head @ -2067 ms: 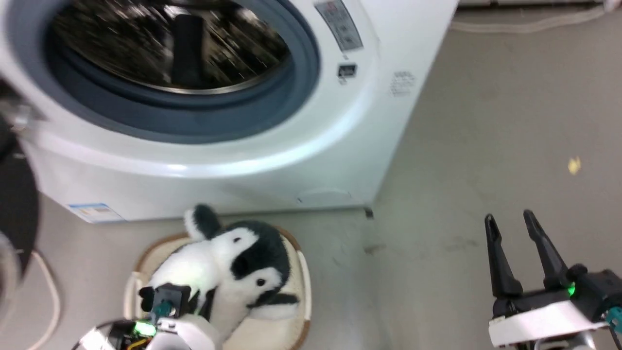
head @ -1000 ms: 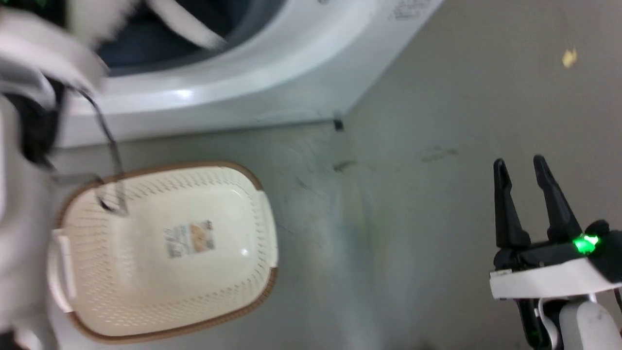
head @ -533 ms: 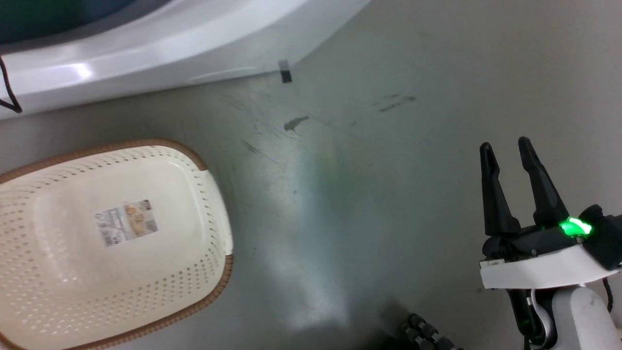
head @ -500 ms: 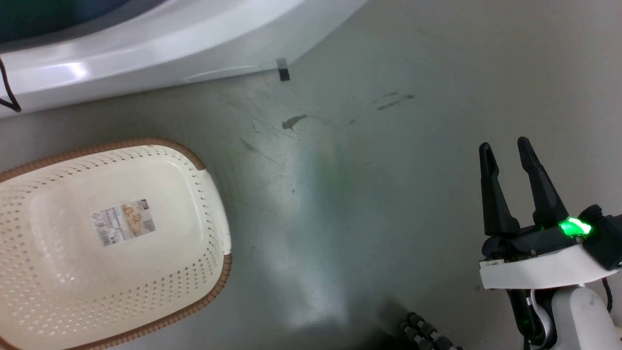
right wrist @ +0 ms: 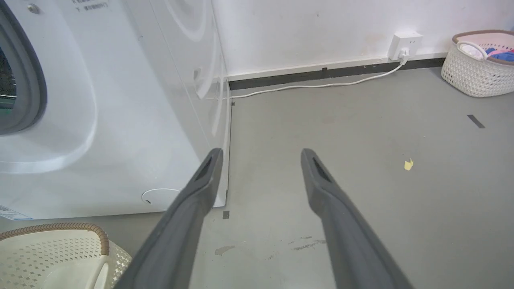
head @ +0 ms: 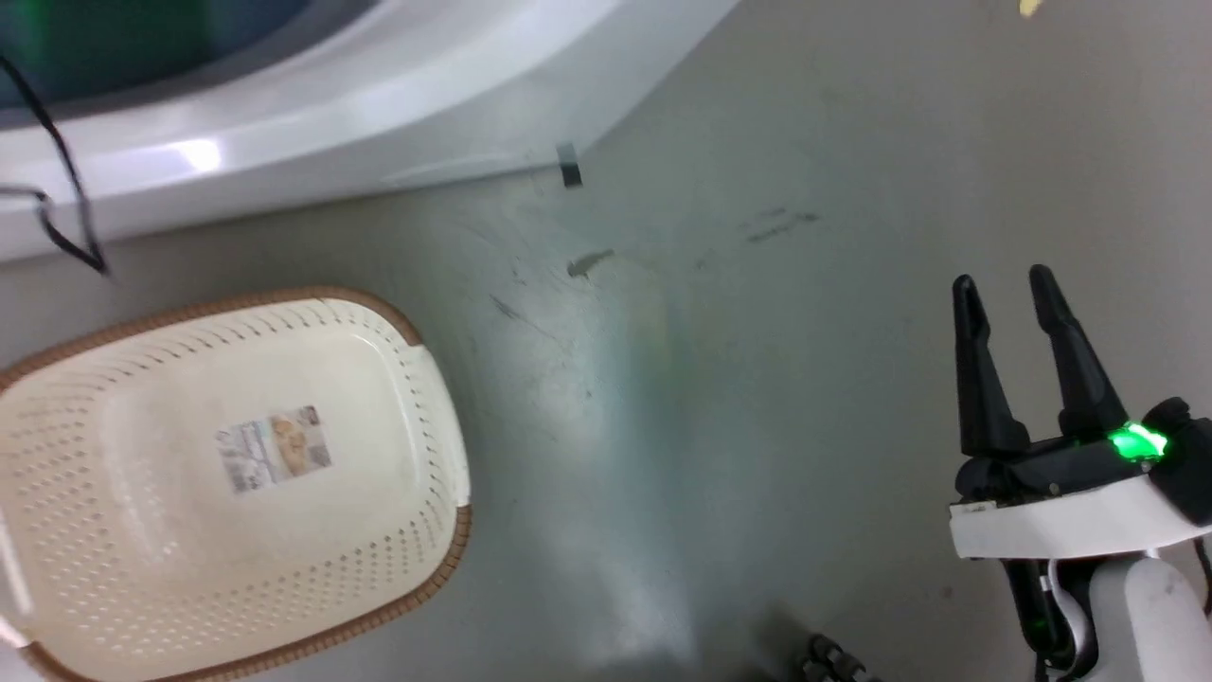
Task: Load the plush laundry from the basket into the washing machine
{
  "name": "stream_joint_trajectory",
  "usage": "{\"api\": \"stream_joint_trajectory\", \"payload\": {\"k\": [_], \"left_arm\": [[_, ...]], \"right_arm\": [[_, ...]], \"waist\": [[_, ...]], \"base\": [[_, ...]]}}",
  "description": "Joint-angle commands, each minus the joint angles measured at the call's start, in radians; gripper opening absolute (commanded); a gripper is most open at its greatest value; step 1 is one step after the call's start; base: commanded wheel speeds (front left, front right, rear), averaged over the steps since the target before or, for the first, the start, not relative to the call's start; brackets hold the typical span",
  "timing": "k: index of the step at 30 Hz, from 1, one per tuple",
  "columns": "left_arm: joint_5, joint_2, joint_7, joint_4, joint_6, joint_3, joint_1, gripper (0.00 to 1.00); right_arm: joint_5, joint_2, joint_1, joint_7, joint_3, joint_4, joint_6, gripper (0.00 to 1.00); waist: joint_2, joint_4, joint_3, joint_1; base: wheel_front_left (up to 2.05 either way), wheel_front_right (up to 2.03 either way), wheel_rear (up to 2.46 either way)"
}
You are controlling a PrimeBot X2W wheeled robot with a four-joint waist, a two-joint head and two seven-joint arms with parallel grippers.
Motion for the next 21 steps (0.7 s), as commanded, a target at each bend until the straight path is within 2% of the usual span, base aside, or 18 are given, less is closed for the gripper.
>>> {"api": "stream_joint_trajectory", "payload": {"k": [1,6,11,16,21], "left_arm": [[-0.008,-0.007,-0.02,0.009,-0.003,-0.006,0.03,1.0],[-0.049,-0.042,-0.152,0.04,-0.003,-0.034,0.13,1.0],[-0.045,-0.07,-0.328,0.068,0.011,-0.056,0.279,1.0],[-0.083,-0.119,-0.381,0.029,0.013,-0.041,0.462,1.0],[-0.113,-0.159,-0.385,-0.155,0.025,-0.004,0.677,1.0]], "right_arm": [[-0.012,0.001,-0.014,-0.005,-0.007,-0.003,-0.001,1.0],[-0.063,0.001,0.007,-0.005,-0.029,-0.006,-0.001,1.0],[-0.12,0.001,0.048,-0.005,-0.043,0.0,-0.001,1.0],[-0.162,0.001,0.105,-0.005,-0.034,0.009,-0.001,1.0],[-0.176,0.001,0.162,-0.005,-0.044,0.013,-0.001,1.0]], "waist": [[-0.0001,0.025,-0.043,0.0],[-0.0001,0.074,-0.16,0.0],[-0.0001,0.14,-0.317,0.0],[-0.0001,0.204,-0.466,0.0],[-0.0001,0.269,-0.566,0.0]], "base": [[0.0,0.0,0.0],[0.0,0.0,0.0],[0.0,0.0,0.0],[0.0,0.0,0.0],[0.0,0.0,0.0]]}}
